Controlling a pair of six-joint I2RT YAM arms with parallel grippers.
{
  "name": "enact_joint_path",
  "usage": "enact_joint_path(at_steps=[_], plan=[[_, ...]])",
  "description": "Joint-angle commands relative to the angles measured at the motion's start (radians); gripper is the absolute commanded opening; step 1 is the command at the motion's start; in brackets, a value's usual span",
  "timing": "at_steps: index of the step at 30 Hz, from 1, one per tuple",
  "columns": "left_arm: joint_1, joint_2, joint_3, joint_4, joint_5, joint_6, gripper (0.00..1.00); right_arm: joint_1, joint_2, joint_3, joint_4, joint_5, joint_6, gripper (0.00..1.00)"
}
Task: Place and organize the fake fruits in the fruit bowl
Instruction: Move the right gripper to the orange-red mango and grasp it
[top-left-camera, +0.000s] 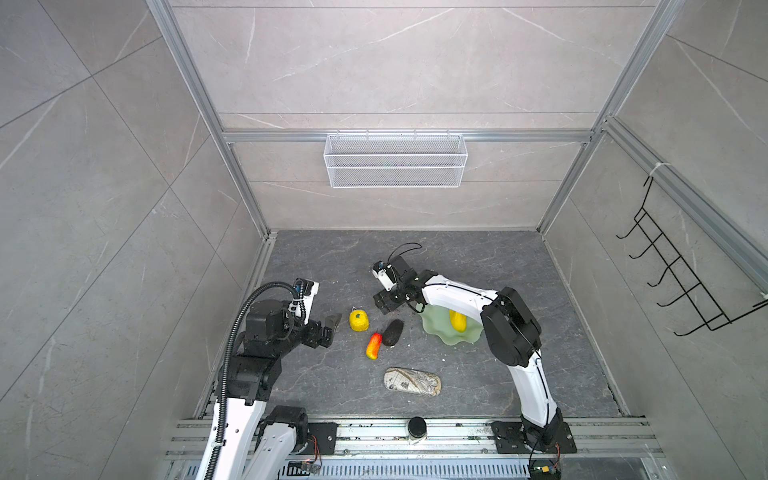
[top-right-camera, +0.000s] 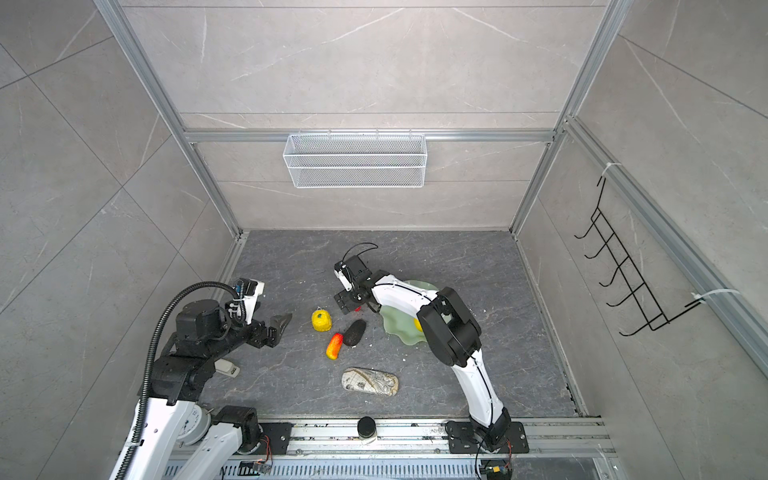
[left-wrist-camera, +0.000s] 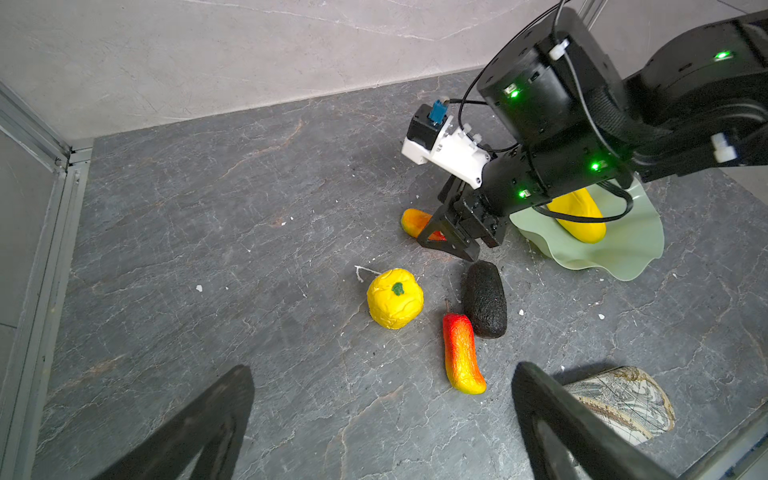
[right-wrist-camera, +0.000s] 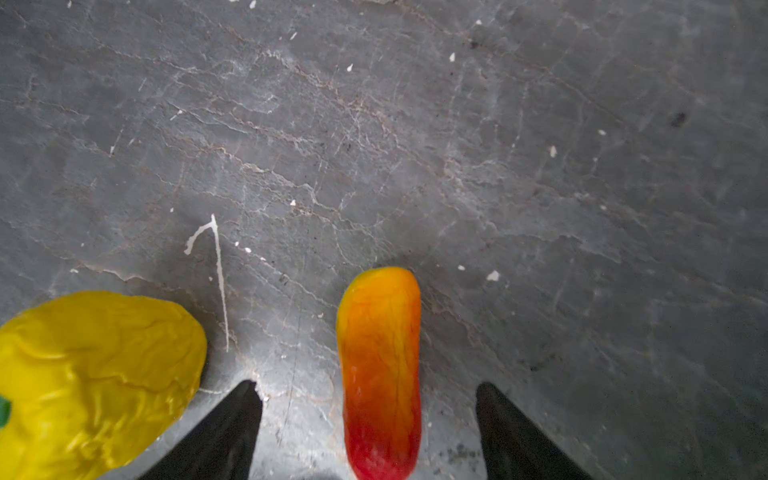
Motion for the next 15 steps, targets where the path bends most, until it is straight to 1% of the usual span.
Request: enact_joint_path(at_steps=[1,3,6,11,14,15], plan=[[0.007,-0.004,0.01,0.033,0.018,-0.01,1.0,-0.001,0.043,0.043,-0.03,-0.008,0.002,0.76],[0.009,0.0,0.011,0.032,0.024,-0.012,1.0,0.0,0.062,0.056,-0.038,0.008,-0.001,0.74],[0.008,0.004,0.011,0.032,0.026,-0.012,1.0,0.0,0.085,0.07,-0.045,0.019,0.0,0.67],[0.008,0.008,0.013,0.032,0.021,-0.01,1.0,0.003,0.096,0.082,-0.045,0.022,0.003,0.45],[0.008,0.007,0.013,0.031,0.019,-0.01,1.0,0.002,0.091,0.092,-0.052,0.022,-0.002,0.35],[0.008,0.008,0.013,0.031,0.018,-0.009,1.0,0.003,0.088,0.094,-0.056,0.022,-0.005,0.29]])
